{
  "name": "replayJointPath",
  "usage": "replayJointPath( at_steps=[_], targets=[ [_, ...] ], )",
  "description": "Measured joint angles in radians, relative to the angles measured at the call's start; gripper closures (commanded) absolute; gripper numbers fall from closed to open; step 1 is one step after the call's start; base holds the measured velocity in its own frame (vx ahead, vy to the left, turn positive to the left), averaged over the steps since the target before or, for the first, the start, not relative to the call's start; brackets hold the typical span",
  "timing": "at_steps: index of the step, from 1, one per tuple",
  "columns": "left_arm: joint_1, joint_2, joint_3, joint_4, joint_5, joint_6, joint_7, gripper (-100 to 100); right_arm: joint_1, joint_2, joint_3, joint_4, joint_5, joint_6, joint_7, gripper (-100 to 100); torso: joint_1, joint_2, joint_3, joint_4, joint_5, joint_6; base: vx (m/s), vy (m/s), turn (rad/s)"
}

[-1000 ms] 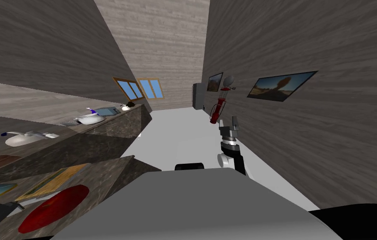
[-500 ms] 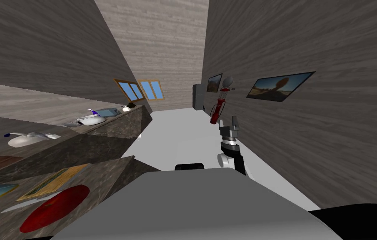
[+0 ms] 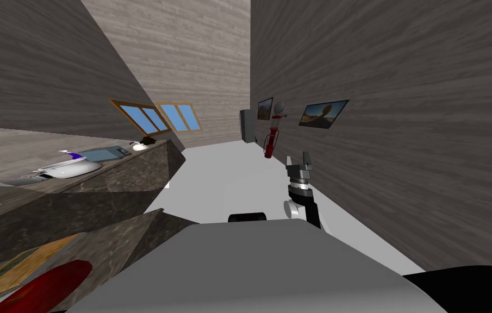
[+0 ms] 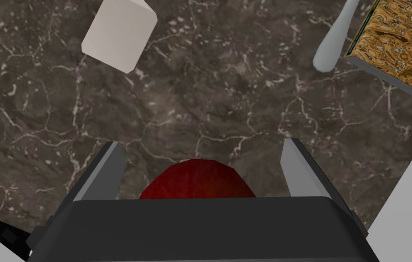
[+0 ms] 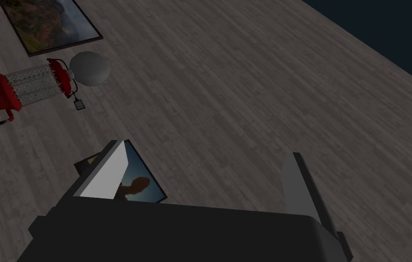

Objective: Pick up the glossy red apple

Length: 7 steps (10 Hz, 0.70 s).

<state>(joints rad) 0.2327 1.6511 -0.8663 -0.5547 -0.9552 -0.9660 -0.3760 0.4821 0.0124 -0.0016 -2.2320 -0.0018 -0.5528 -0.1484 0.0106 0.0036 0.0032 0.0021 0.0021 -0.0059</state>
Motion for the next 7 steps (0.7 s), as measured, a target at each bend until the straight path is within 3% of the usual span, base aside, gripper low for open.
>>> replayJointPath(
  at_steps=[1,3,5,6,7],
  targets=[
    [-0.009,-0.009,-0.001,0.043,-0.005,0.002,-0.002,-100,0.000,0.000,0.000,0.000,0.000,0.000,0.000,0,0.001,-0.003,-0.002,-0.001,0.001,0.000,-0.171,-0.087,-0.290],
    [-0.043,-0.062,-0.057,0.096,0.040,-0.043,-0.019,-100,-0.001,0.000,0.000,0.000,0.000,0.000,0.000,0,-0.010,0.011,0.006,0.002,-0.002,0.002,-0.198,-0.136,-0.405],
    [-0.040,-0.075,-0.068,0.160,0.074,-0.056,-0.031,-100,0.000,0.000,0.000,0.000,0.000,0.000,0.000,0,-0.002,0.003,0.002,0.001,-0.001,0.001,-0.019,0.010,-0.204],
    [-0.002,-0.049,-0.066,0.125,0.094,-0.032,-0.008,-100,0.000,0.000,0.000,0.000,0.000,0.000,0.000,0,0.002,0.000,0.000,0.000,0.000,0.000,0.024,0.026,0.035],
    [-0.017,-0.060,-0.067,0.145,0.089,-0.034,-0.011,-100,0.000,0.000,0.000,0.000,0.000,0.000,0.000,0,0.003,-0.002,-0.001,-0.001,0.001,0.000,0.021,0.013,0.018]
  ],
)
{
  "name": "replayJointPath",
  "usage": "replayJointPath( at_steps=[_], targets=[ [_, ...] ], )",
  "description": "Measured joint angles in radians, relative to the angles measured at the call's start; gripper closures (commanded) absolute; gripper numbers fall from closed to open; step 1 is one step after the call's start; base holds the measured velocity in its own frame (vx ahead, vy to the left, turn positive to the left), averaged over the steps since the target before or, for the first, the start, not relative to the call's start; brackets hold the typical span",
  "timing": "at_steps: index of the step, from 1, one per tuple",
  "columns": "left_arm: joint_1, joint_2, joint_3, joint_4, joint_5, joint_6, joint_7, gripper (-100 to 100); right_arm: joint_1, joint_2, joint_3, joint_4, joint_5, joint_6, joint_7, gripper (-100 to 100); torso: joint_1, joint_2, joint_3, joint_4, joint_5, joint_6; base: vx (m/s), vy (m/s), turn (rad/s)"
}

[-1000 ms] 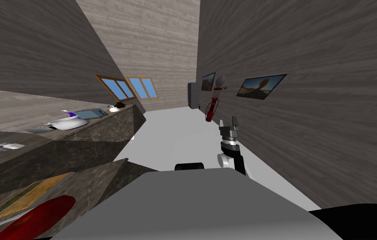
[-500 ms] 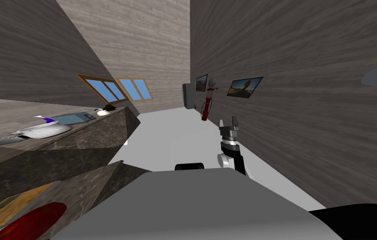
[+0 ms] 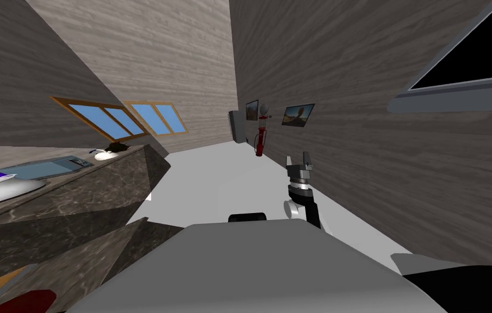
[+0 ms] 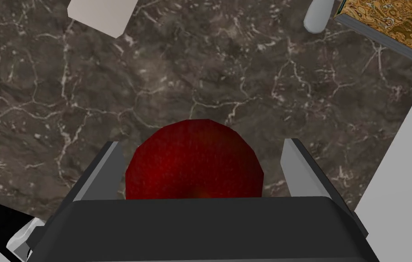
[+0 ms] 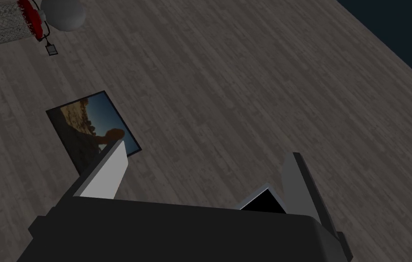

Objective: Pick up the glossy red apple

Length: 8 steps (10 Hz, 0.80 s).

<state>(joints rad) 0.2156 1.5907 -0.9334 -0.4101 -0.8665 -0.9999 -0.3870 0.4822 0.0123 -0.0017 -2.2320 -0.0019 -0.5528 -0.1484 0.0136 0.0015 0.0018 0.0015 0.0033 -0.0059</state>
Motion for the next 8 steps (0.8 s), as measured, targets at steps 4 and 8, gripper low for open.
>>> replayJointPath(
  at_steps=[4,8],
  targets=[
    [-0.003,-0.029,-0.049,0.007,0.072,-0.026,-0.017,-100,-0.001,0.000,0.000,0.000,0.000,0.000,0.000,0,-0.011,0.013,0.007,0.003,-0.001,0.001,-0.135,-0.090,-0.282],
    [-0.059,-0.086,-0.069,0.113,0.071,-0.086,-0.056,-100,0.000,0.000,0.000,0.000,0.000,0.000,0.000,0,0.000,-0.001,0.000,0.000,0.005,0.001,0.005,-0.012,-0.083]
  ],
)
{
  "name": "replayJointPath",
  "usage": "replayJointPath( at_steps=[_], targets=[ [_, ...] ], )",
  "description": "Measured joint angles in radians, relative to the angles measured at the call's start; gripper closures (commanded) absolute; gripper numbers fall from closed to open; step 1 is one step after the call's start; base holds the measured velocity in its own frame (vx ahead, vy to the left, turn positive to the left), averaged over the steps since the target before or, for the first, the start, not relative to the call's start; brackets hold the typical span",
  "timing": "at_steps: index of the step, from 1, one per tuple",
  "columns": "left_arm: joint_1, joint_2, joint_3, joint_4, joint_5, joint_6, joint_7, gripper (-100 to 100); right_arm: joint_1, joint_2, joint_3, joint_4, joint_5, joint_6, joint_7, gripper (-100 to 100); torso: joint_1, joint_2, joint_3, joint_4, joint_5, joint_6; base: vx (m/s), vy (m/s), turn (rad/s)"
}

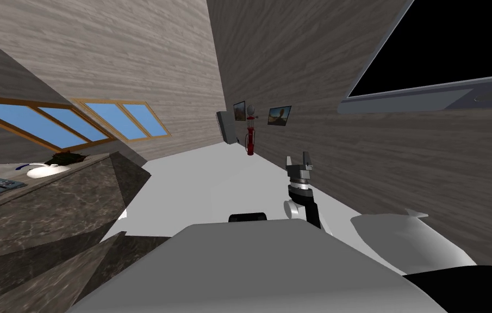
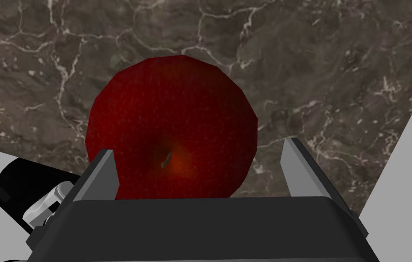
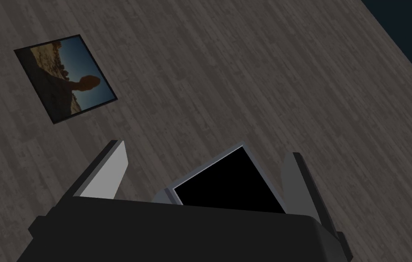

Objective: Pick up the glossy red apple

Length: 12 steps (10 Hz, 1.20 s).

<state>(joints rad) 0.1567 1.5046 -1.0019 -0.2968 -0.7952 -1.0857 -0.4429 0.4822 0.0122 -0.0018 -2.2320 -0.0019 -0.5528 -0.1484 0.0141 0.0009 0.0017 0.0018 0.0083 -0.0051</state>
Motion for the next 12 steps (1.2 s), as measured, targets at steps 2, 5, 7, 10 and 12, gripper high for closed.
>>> replayJointPath(
  at_steps=[2,5,7,10,12],
  targets=[
    [0.054,0.041,0.009,-0.034,0.021,0.033,0.029,-100,0.000,0.000,0.000,0.000,0.000,0.000,0.000,0,0.001,0.001,0.001,0.000,0.000,0.000,0.002,0.008,0.002],
    [0.024,0.006,0.003,0.013,0.006,0.027,0.012,-100,0.000,0.000,0.000,0.000,0.000,0.000,0.000,0,-0.001,0.002,0.001,0.000,0.000,0.000,-0.002,-0.016,-0.016],
    [0.025,0.007,0.003,0.012,0.006,0.032,0.013,100,0.000,0.000,0.000,0.000,0.000,0.000,0.000,0,-0.001,0.002,0.001,0.000,0.000,-0.001,0.000,0.000,0.000],
    [0.025,0.007,0.003,0.012,0.005,0.033,0.012,100,0.000,0.000,0.000,0.000,0.000,0.000,0.000,0,0.000,0.001,0.001,0.000,0.000,-0.001,0.000,0.000,0.000],
    [0.025,0.007,0.003,0.012,0.005,0.033,0.011,100,0.000,0.000,0.000,0.000,0.000,0.000,0.000,0,-0.001,0.001,0.000,0.000,0.000,-0.001,0.000,0.000,0.000]
  ],
)
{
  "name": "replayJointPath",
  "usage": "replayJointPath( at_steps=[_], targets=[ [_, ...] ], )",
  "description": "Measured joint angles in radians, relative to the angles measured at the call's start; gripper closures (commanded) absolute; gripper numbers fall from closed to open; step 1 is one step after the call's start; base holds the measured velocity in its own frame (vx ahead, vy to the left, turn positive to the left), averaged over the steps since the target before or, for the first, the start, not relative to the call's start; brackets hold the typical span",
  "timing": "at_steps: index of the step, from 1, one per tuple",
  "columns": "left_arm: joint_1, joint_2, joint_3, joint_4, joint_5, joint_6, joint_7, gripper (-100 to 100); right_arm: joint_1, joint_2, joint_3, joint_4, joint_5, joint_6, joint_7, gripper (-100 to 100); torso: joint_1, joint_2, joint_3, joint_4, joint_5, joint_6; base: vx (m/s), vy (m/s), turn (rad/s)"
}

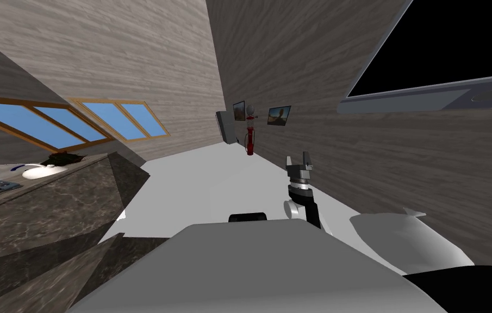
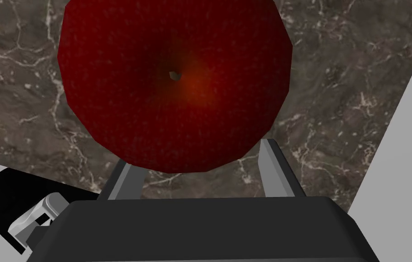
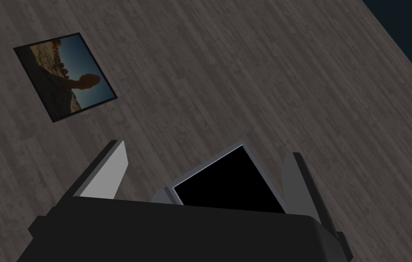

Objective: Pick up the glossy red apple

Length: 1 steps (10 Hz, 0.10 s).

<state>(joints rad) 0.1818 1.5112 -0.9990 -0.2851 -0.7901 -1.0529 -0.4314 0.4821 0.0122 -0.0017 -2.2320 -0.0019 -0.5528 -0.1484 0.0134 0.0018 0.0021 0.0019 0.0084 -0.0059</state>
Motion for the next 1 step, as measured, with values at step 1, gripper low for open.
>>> replayJointPath(
  at_steps=[1],
  targets=[
    [0.000,0.000,0.000,0.000,0.000,0.000,0.000,0,0.000,0.000,0.000,0.000,0.000,0.000,0.000,0,0.000,0.000,0.000,0.000,0.000,0.000,0.000,0.000,0.000]
  ],
)
